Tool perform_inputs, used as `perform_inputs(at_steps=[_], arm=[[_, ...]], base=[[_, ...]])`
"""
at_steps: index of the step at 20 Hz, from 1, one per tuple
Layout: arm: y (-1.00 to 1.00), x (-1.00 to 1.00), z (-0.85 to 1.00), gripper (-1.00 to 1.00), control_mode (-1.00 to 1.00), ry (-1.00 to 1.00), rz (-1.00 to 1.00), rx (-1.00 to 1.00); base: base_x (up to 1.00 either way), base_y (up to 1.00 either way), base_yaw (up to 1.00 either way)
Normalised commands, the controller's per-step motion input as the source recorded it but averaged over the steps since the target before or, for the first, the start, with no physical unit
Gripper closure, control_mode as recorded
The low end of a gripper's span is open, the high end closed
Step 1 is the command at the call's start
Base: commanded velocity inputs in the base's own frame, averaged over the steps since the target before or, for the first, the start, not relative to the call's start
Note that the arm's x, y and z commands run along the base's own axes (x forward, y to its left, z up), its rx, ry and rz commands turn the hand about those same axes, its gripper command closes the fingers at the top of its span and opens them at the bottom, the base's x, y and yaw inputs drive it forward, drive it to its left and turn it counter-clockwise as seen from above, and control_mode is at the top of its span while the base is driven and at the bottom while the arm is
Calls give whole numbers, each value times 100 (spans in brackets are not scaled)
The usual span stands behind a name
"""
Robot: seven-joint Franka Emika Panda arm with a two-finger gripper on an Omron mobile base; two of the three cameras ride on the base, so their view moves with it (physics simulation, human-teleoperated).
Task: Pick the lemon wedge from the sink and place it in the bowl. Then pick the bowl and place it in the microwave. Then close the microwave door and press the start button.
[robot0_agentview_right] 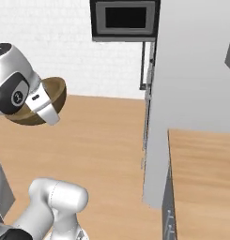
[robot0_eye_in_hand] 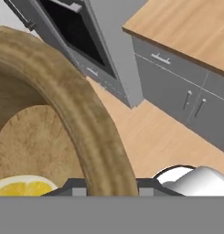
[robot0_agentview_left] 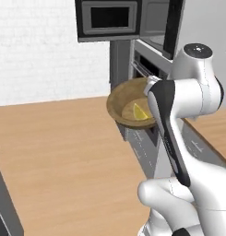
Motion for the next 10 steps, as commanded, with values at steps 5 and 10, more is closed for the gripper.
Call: perform_inputs(at_steps=[5,10], arm=[[0,0,0,100,100,0,0,0],[0,0,0,100,100,0,0,0]], base=[[100,0,-25],[100,12,-25]])
